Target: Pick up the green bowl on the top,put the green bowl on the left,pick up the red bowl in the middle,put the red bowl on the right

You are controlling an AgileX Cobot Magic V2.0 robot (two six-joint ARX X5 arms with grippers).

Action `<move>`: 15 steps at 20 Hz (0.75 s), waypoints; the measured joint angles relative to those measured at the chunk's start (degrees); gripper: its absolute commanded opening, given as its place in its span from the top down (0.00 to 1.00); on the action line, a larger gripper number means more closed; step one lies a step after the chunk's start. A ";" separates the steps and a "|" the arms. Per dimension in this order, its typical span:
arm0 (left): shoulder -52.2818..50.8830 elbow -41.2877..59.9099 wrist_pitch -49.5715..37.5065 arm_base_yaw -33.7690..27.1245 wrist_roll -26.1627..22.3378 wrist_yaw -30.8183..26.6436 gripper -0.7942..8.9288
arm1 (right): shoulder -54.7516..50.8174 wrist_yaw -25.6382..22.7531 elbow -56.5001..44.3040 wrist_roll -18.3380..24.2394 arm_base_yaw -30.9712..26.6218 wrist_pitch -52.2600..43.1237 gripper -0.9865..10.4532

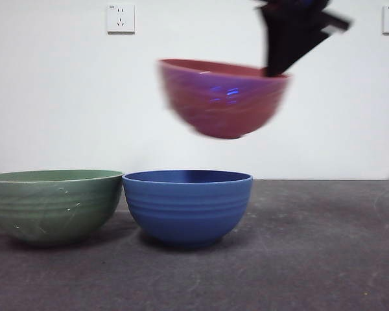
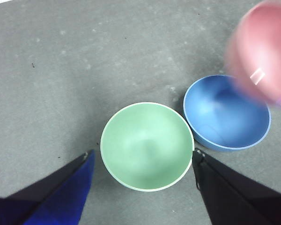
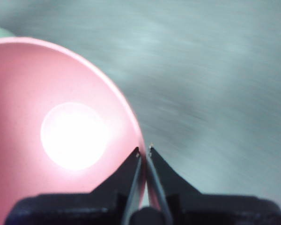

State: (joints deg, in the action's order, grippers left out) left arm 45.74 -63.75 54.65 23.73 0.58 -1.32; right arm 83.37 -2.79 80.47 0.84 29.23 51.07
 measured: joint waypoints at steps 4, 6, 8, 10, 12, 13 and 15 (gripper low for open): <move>0.00 0.00 -0.55 0.00 -0.02 -0.02 0.56 | -4.44 -3.50 -1.22 0.24 -9.73 8.72 0.93; 0.00 0.00 -1.20 0.00 -0.02 -0.02 0.56 | -6.38 -3.41 -6.05 0.24 -13.97 7.17 0.93; 0.00 0.00 -1.64 0.00 -0.02 0.00 0.56 | -6.97 -3.19 -11.47 0.15 -15.76 4.79 0.93; 0.00 0.00 -2.08 0.00 -0.02 0.00 0.56 | -6.58 0.13 -16.85 0.04 -15.96 -0.52 0.93; 0.00 0.00 -2.10 0.00 -0.02 0.00 0.56 | -5.68 2.69 -20.41 -0.55 -15.87 -5.77 0.93; 0.00 0.00 -2.10 0.00 -0.02 0.00 0.56 | -4.76 2.73 -20.96 -1.01 -15.63 -6.93 0.93; 0.00 0.00 -2.08 0.00 -0.02 0.00 0.56 | -2.05 2.78 -20.96 -1.51 -15.37 -8.15 0.93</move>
State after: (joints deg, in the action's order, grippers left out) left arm 45.74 -63.75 52.58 23.73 0.56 -1.32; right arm 81.32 -0.01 59.51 -0.67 13.87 42.92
